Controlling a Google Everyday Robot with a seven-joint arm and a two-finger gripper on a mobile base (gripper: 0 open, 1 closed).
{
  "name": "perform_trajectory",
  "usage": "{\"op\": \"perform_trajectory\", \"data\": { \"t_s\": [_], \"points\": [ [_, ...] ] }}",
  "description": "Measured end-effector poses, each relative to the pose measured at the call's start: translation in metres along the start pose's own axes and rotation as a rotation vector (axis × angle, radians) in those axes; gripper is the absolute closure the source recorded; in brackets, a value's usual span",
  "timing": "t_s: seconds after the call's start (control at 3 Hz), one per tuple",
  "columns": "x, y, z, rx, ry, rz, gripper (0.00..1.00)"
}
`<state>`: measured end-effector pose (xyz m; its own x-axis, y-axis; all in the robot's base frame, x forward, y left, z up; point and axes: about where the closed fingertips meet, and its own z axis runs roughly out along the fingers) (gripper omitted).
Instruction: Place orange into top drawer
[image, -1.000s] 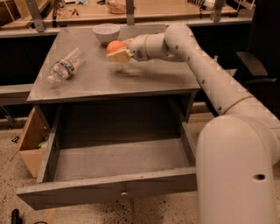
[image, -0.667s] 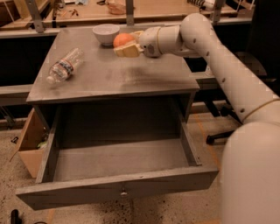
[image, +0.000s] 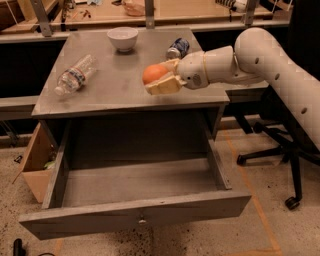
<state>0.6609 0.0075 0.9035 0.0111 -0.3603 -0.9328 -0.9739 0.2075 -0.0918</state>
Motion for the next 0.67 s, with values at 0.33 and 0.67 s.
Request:
{"op": "perform_trajectory", "data": {
  "t_s": [0.33,0.67],
  "points": [
    [0.0,0.0,0.0,0.0,0.0,0.0,1.0],
    [0.006,0.017,0.003,-0.001,-0.003,0.029,1.0]
  ]
}}
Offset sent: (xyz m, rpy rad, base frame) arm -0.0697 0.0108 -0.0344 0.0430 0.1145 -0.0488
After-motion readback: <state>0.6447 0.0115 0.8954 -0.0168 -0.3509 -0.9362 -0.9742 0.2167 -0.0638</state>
